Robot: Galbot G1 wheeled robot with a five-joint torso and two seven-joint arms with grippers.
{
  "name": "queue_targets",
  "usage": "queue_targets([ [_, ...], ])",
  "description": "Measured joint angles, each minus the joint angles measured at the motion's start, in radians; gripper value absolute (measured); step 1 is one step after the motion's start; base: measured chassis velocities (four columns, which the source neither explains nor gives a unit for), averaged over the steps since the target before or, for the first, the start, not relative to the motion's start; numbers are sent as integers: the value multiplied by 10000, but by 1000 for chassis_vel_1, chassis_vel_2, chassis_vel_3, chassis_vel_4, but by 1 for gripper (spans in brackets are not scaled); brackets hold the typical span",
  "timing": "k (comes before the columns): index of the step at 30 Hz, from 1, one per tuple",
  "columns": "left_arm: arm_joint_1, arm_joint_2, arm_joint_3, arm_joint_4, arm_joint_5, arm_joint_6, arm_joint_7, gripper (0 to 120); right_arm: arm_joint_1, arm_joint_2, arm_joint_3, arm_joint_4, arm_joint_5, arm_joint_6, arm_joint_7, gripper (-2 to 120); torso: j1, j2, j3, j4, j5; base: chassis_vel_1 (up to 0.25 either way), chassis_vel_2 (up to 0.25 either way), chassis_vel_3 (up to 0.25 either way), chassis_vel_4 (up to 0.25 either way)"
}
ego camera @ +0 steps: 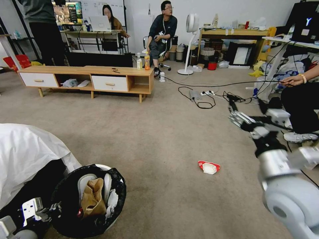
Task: Pick up the trash bin and place the garbage on the floor into it.
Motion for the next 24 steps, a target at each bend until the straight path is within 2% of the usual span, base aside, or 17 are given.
queue_targets([
  [6, 76, -222, 99, -115, 214, -61, 116, 1, -1239, 619, 347, -141, -1307, 471, -53, 100, 0, 0, 0, 1, -1, 0, 0, 0, 0],
  [9, 63, -366, 171, -157, 412, -79, 274, 1, -1957, 1254, 277, -239, -2514, 982, -84, 100, 0, 0, 0, -2, -1, 0, 0, 0, 0],
  [12, 60, -399, 188, -159, 512, -96, 335, 1, -2119, 1468, 235, -244, -2789, 1063, -112, 100, 0, 0, 0, 0, -1, 0, 0, 0, 0],
  [15, 49, -462, 216, -174, 685, -127, 424, 1, -2520, 1896, 79, -279, -3605, 1320, -200, 100, 0, 0, 0, 1, -2, 0, 0, 0, 0],
  [24, 59, -550, 225, -201, 1020, -185, 621, 1, -3013, 2345, 40, -319, -4317, 1553, -221, 100, 1, 0, 0, -1, -2, 0, 0, 0, 0],
])
